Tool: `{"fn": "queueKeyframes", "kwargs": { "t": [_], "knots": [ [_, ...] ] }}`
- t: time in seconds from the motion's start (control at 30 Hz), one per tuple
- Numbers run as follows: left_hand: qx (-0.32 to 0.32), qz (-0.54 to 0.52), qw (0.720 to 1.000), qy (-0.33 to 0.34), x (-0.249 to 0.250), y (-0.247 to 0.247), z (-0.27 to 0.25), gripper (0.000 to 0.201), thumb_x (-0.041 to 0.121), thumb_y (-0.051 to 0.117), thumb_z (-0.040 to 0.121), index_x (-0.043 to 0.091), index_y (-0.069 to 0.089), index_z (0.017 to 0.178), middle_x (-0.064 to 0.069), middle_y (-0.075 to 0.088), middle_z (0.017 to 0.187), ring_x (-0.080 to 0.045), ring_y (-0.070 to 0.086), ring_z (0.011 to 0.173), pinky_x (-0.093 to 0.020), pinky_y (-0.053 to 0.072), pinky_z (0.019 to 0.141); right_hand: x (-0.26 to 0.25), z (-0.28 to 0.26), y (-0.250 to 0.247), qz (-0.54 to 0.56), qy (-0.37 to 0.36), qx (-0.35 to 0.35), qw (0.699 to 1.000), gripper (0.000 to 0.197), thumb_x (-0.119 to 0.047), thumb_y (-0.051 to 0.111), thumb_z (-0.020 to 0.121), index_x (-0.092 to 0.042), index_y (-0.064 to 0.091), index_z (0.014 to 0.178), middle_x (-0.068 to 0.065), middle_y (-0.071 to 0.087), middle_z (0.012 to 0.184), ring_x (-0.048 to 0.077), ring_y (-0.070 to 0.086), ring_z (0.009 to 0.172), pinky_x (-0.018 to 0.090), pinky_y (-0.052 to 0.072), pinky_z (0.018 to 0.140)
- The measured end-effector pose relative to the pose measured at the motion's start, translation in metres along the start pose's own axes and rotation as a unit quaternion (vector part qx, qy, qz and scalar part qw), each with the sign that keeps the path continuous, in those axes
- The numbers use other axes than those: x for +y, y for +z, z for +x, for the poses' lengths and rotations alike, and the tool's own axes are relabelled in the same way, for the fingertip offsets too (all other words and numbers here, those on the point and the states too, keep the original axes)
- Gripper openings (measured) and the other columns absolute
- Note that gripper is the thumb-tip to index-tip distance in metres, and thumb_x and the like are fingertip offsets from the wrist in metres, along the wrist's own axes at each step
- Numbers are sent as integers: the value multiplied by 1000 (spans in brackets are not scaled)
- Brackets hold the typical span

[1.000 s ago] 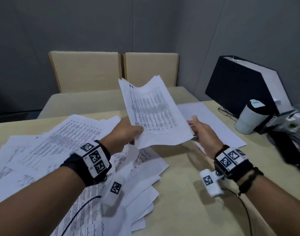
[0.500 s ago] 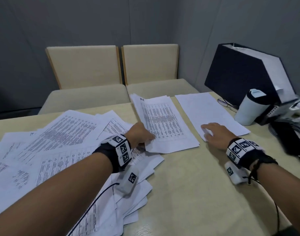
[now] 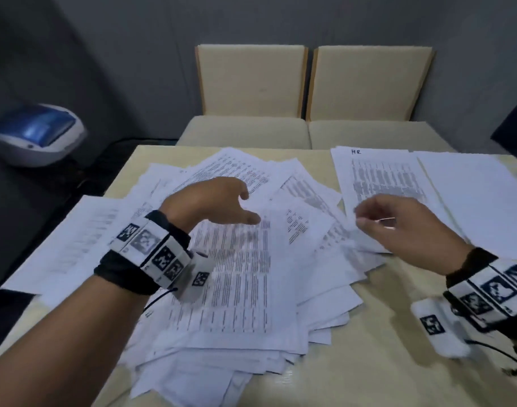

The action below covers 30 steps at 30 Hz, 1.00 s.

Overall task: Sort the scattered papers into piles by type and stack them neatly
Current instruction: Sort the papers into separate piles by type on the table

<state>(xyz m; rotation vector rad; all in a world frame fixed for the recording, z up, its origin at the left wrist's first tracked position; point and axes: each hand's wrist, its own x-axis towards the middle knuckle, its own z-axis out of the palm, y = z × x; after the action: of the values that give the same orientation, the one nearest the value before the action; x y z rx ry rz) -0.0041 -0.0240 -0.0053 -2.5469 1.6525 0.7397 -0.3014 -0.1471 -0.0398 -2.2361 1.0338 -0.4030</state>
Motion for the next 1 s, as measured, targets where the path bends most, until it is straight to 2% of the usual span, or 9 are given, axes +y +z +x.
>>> {"fn": "queueKeyframes", "kwargs": {
  "t": [0.1, 0.23, 0.3, 0.37, 0.53, 0.6, 0.73, 0.87, 1.0],
  "knots": [
    [6, 11, 998, -59, -53, 2, -33, 76, 59, 66, 94, 19, 43, 153, 1, 49, 154, -22, 51, 136, -36, 43, 106, -55, 8, 56, 23, -15, -71, 997, 22, -41, 73, 93, -25, 68, 107, -10, 70, 108, 8, 68, 98, 31, 56, 88],
    [-20, 3, 992, -122, -104, 22, -69, 75, 57, 64, 96, 15, 40, 154, -5, 45, 157, -25, 53, 133, -34, 43, 98, -82, 8, 110, -87, 34, -134, 987, 93, -74, 71, 76, -27, 37, 149, -1, 35, 146, 19, 50, 129, 37, 47, 103],
    [-38, 1, 992, -124, -119, 35, -83, 72, 59, 63, 96, 15, 44, 150, -5, 47, 152, -25, 55, 129, -35, 45, 99, -84, 5, 121, -114, 68, -139, 981, 116, -76, 76, 69, -22, 24, 158, 8, 26, 157, 27, 37, 144, 43, 42, 112],
    [-50, -12, 993, -110, -126, 45, -92, 70, 60, 64, 95, 17, 46, 148, -3, 48, 149, -23, 55, 126, -37, 47, 101, -79, 4, 126, -105, 101, -128, 981, 127, -69, 86, 63, -20, 20, 160, 12, 28, 159, 30, 40, 142, 45, 43, 112],
    [-35, -45, 996, -65, -126, 62, -101, 71, 60, 68, 92, 20, 47, 147, 1, 48, 149, -25, 49, 132, -45, 46, 107, -78, -9, 132, 58, 178, -76, 979, 124, -26, 98, 66, -19, 21, 163, 9, 56, 134, 26, 61, 109, 43, 56, 84],
    [-32, -48, 997, -50, -126, 72, -104, 70, 60, 70, 90, 21, 47, 144, 2, 47, 148, -25, 43, 134, -47, 46, 106, -79, -17, 137, 95, 189, -63, 975, 123, -31, 96, 67, -19, 21, 163, 7, 59, 122, 24, 61, 102, 43, 56, 82],
    [-44, -67, 996, -26, -116, 81, -110, 81, 56, 69, 93, 24, 34, 158, 5, 37, 160, -27, 28, 150, -49, 40, 116, -90, -28, 147, -31, 173, -69, 982, 145, -74, 88, 50, -10, 18, 160, 19, 38, 152, 36, 43, 138, 53, 46, 108],
    [-42, -62, 997, -18, -106, 85, -114, 79, 50, 70, 93, 24, 32, 158, 4, 38, 157, -29, 22, 153, -49, 40, 116, -91, -24, 157, -27, 187, -51, 981, 132, -58, 97, 52, -13, 26, 154, 21, 37, 150, 38, 43, 136, 51, 47, 107],
    [-34, -61, 998, -5, -114, 87, -117, 82, 50, 72, 92, 25, 31, 158, 5, 36, 159, -27, 27, 150, -52, 41, 115, -79, -22, 151, 127, 226, -24, 965, 117, -37, 102, 51, -11, 41, 147, 12, 71, 119, 31, 70, 104, 56, 58, 92]
  ]
}}
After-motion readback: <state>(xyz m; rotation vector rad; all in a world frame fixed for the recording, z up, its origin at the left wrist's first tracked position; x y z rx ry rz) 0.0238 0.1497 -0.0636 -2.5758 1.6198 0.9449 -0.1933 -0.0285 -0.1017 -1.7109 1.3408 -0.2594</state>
